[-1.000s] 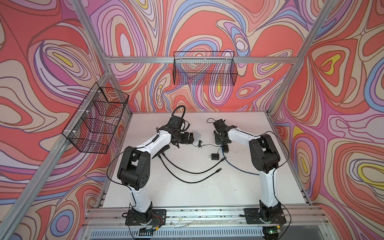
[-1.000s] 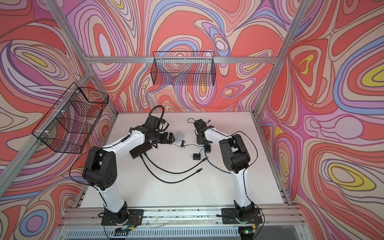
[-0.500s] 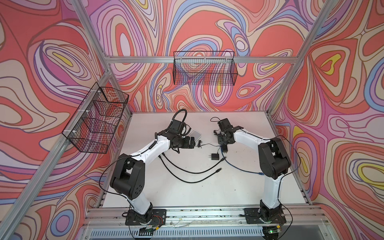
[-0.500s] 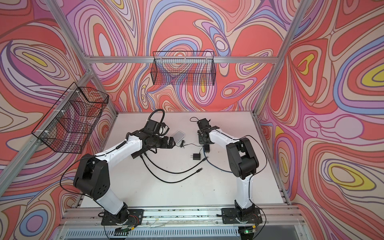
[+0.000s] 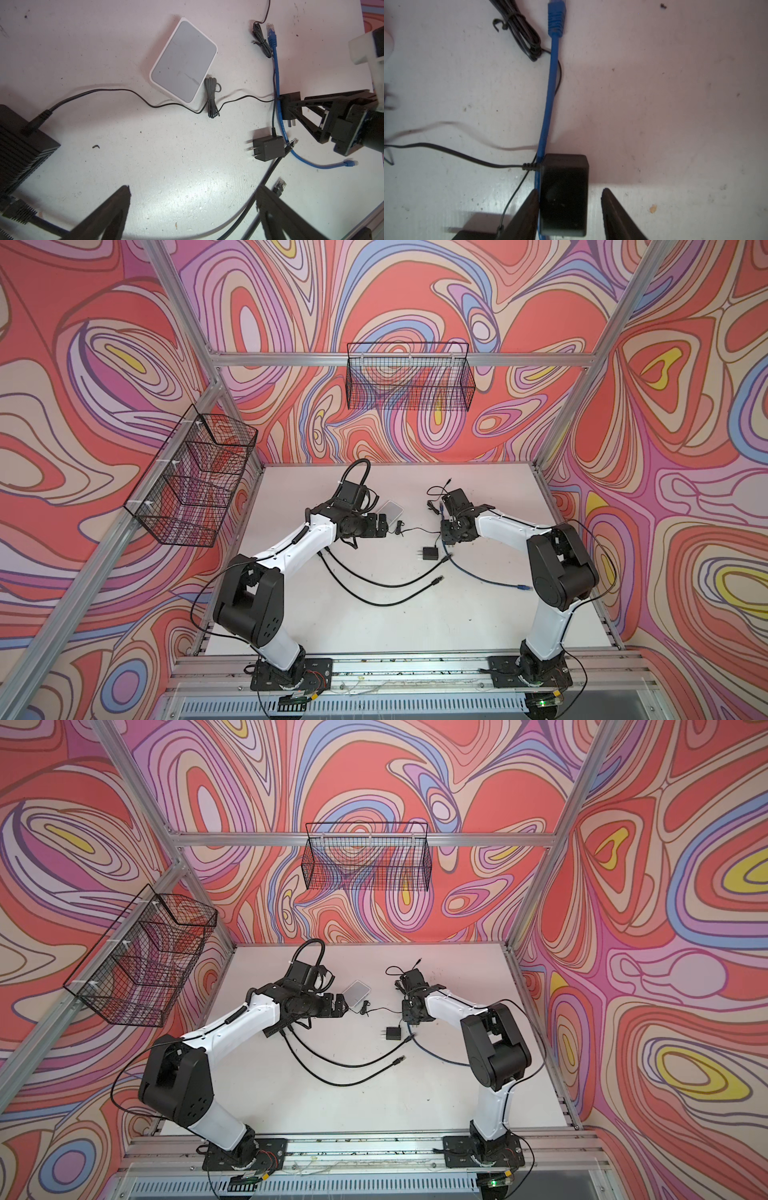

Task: Insert the plug into the switch port

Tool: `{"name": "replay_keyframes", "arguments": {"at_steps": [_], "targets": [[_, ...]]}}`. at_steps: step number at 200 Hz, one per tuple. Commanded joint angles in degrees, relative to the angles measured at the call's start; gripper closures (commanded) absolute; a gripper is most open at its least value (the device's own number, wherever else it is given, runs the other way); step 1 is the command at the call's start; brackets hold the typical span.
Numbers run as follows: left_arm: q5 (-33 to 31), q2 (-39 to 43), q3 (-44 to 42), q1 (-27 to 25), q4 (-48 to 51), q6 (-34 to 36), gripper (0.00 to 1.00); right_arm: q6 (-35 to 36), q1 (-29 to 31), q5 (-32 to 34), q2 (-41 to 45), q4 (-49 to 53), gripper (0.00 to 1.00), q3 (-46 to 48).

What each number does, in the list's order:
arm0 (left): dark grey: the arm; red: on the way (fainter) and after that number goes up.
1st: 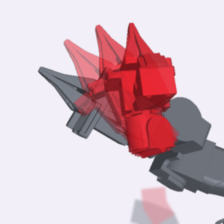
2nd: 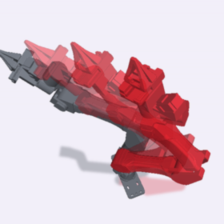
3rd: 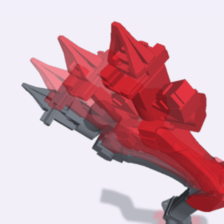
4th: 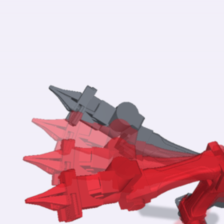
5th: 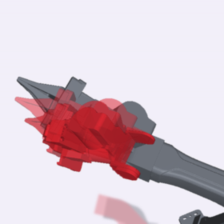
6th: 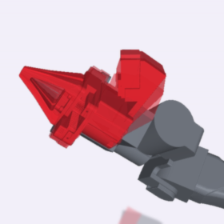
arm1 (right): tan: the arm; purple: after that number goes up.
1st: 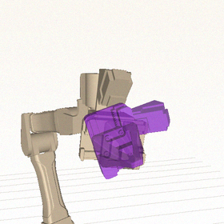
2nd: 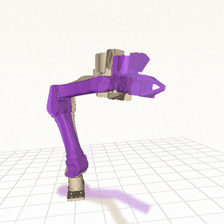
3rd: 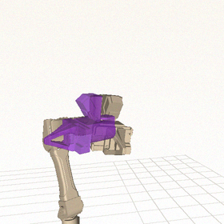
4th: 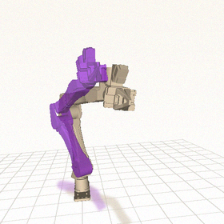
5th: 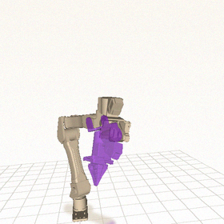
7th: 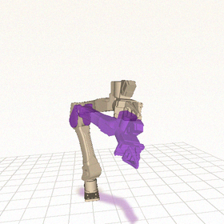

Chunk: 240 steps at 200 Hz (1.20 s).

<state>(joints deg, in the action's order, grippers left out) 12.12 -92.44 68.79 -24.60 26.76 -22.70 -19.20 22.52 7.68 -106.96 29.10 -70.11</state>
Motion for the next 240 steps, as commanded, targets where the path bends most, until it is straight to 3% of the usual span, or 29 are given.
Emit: {"name": "replay_keyframes", "arguments": {"at_steps": [1,66,90,119,136,196,240], "targets": [[-1.05,1.74,-1.03,0.25,0.04,-0.03,0.03,-0.53,-0.04,-1.00,-1.11,-1.76,0.51,0.15],[-0.88,2.51,-1.65,0.87,-0.20,-0.18,0.03,-0.45,0.22,-1.75,-2.93,-1.55,0.54,-0.61],[-0.77,2.73,-1.73,1.29,0.03,-0.22,0.03,-0.54,0.24,-1.16,-2.83,-1.34,0.62,-0.38],[-0.75,2.88,-2.06,1.35,0.13,-0.15,0.03,-0.22,0.23,-0.79,-2.64,-0.57,0.82,-1.35],[-0.66,3.11,-2.39,1.48,0.03,-0.15,0.03,-0.03,0.31,-0.89,-1.80,0.11,0.89,-2.41],[-0.52,3.50,-3.14,1.79,-0.66,-0.68,0.03,-2.14,2.04,-4.00,2.00,3.49,0.91,-6.94],[-0.91,4.02,-2.89,2.01,-0.93,-1.78,0.03,-5.34,8.27,-4.75,-2.73,3.40,0.91,-11.41]]}}
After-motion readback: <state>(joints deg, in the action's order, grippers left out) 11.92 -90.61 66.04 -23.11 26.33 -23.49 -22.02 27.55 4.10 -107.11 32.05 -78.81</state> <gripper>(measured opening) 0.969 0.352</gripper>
